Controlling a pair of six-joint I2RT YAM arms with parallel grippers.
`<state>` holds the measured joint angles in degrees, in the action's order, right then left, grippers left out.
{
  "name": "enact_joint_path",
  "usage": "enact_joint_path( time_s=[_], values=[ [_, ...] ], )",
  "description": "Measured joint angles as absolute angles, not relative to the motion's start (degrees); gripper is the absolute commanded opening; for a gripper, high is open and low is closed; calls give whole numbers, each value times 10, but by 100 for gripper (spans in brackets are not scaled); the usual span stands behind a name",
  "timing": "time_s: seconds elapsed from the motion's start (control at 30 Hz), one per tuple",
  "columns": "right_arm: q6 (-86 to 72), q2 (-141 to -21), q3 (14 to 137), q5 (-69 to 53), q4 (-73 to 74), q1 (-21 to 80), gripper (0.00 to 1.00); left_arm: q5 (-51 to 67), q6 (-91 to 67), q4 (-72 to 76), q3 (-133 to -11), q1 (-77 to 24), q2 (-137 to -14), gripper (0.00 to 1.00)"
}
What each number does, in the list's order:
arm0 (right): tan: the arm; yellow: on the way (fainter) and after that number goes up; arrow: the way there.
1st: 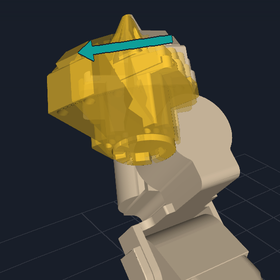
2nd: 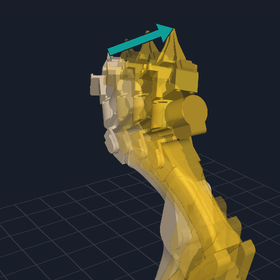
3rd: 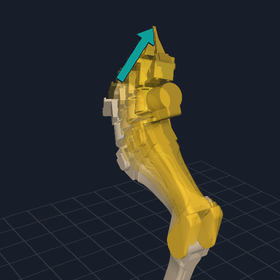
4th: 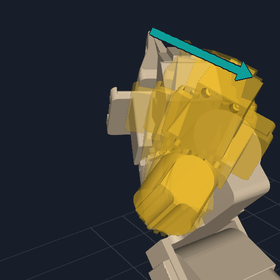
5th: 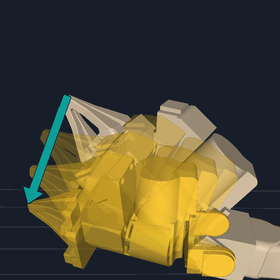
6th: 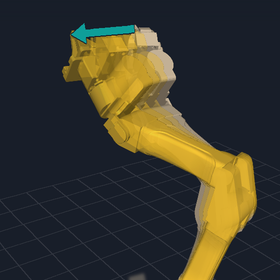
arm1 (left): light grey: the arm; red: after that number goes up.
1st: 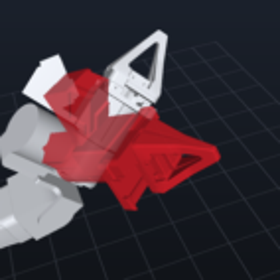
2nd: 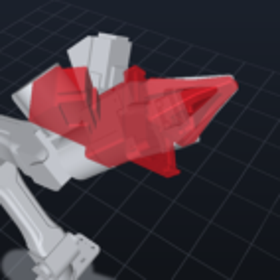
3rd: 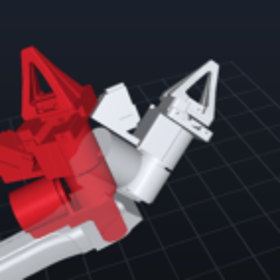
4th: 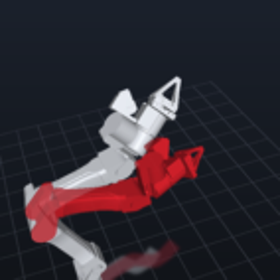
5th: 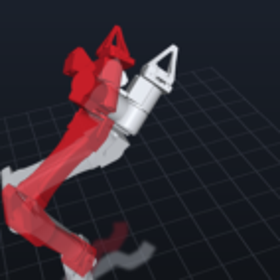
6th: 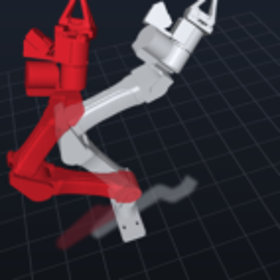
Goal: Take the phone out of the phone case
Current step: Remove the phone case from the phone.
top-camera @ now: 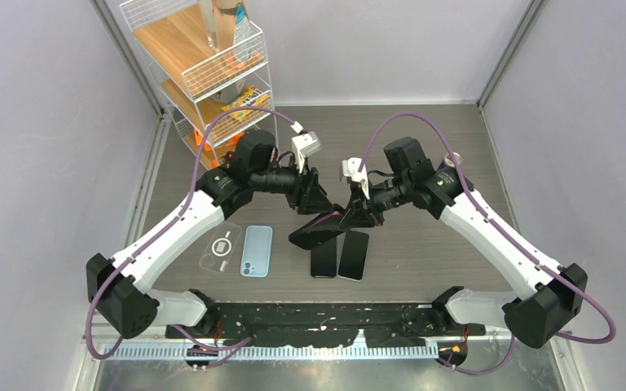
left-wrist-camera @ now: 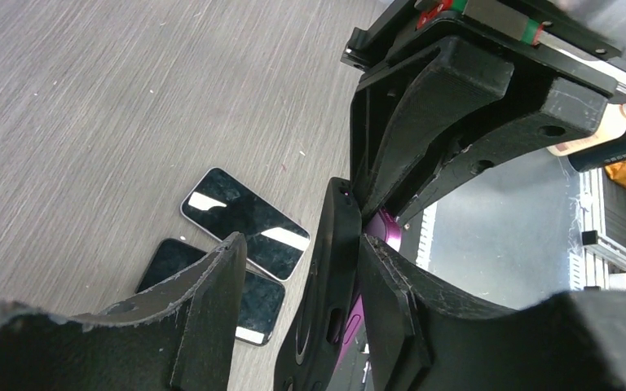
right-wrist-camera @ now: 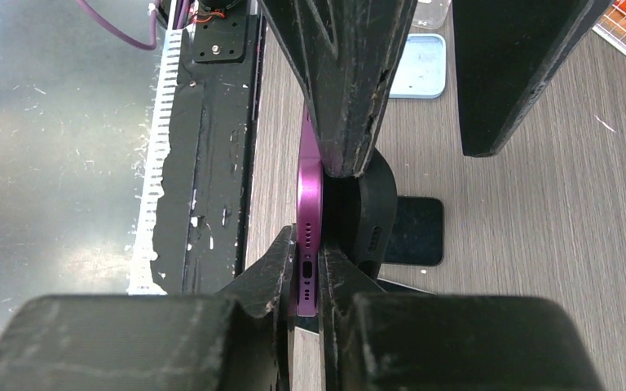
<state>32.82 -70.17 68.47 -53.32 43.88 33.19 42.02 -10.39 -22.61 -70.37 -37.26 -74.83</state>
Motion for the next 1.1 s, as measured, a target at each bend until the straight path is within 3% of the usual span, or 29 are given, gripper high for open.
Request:
enact_joint_path(
  time_s=[0.43, 0.57, 0.67, 0.77, 1.1],
  values=[
    [316, -702, 685, -530, 452, 332, 5, 411, -88, -219, -704, -399, -764, 52],
    [311, -702, 685, -529, 456, 333, 5, 418, -85, -214, -704, -406, -773, 44],
    [309, -702, 685, -525, 458, 333, 5, 427, -86, -210, -704, -412, -781, 27],
    [306, -702, 684, -517, 458, 333, 5, 441, -86, -205, -704, -416, -785, 2],
    [297, -701, 676, -511, 454, 323, 5, 431, -87, -190, -694, -417, -789, 0]
  ],
)
